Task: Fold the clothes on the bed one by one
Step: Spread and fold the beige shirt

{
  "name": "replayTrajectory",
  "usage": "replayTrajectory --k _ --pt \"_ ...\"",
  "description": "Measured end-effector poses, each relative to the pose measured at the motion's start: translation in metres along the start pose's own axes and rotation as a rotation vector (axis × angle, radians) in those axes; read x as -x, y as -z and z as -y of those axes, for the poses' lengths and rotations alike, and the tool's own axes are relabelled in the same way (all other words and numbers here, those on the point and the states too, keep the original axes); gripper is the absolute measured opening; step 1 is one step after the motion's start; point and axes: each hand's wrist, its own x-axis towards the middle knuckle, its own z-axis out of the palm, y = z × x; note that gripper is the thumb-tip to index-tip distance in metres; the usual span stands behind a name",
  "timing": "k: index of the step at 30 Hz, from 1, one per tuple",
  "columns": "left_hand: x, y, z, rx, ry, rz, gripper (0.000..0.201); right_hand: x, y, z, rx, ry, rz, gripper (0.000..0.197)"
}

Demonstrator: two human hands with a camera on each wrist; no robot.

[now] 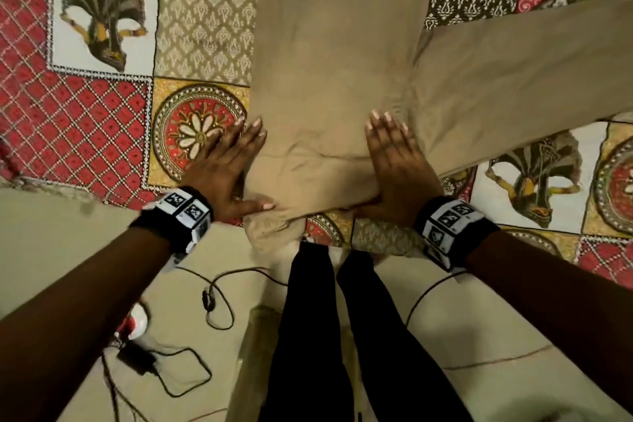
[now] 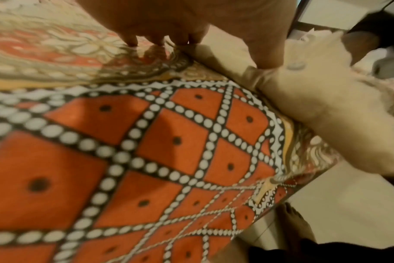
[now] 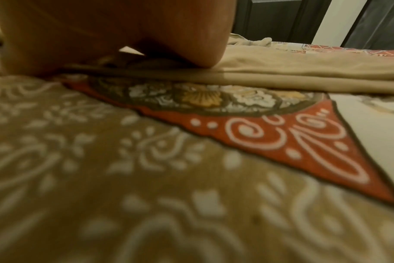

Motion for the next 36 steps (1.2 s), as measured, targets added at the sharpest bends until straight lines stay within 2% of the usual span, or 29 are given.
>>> replayTrajectory --k 3,5,8,9,11,15,20,23,25,27,29,32,34,36 --pt "0.008 0.004 -0.001 -0.009 0.035 0.04 0.125 0.007 0.002 0.001 -0.033 0.008 0.014 0.145" --pt "0.007 0.013 -0.009 0.109 0.029 -0.051 0.107 0.007 0.009 0.006 -0.089 0.016 -0.036 0.128" --pt "-0.021 0.024 -0.034 0.235 -0.047 -0.335 0.061 -0.015 0.02 0.023 -0.23 -0.053 -0.259 0.085" --pt "-0.035 0.023 -0.047 0.248 -0.036 -0.368 0.056 -0.029 0.022 0.03 -0.249 -0.099 -0.306 0.073" --pt "-0.06 0.012 -0.074 0.253 0.038 -0.333 0.055 -0.054 0.015 0.044 -0.249 -0.182 -0.306 0.061" --pt "-0.074 -0.022 -0.094 0.069 0.149 -0.16 0.071 -0.061 -0.01 0.048 -0.152 -0.132 -0.175 0.068" --pt "-0.07 -0.019 -0.087 0.065 0.121 -0.05 0.104 -0.022 -0.007 0.022 -0.142 -0.121 -0.16 0.089" --pt "-0.069 -0.009 -0.089 0.073 0.129 0.02 0.124 0.003 -0.004 0.006 -0.13 -0.169 -0.148 0.097" --pt "-0.069 -0.002 -0.093 0.059 0.144 0.07 0.139 0.011 0.002 -0.004 -0.17 -0.226 -0.18 0.092" --pt "-0.071 0.006 -0.105 0.074 0.191 0.071 0.144 0.008 0.016 -0.018 -0.179 -0.265 -0.242 0.081" --pt "-0.082 0.014 -0.128 0.185 0.22 -0.036 0.124 -0.005 0.029 -0.04 -0.178 -0.273 -0.317 0.069" --pt "-0.126 0.031 -0.179 0.435 0.12 -0.253 0.079 -0.026 0.033 -0.089 -0.154 -0.327 -0.309 0.061" --pt "-0.164 0.037 -0.212 0.54 0.074 -0.336 0.066 -0.029 0.027 -0.118 -0.123 -0.289 -0.244 0.062" --pt "-0.196 0.033 -0.233 0.55 0.103 -0.369 0.062 -0.022 0.022 -0.141 -0.071 -0.169 -0.207 0.067"
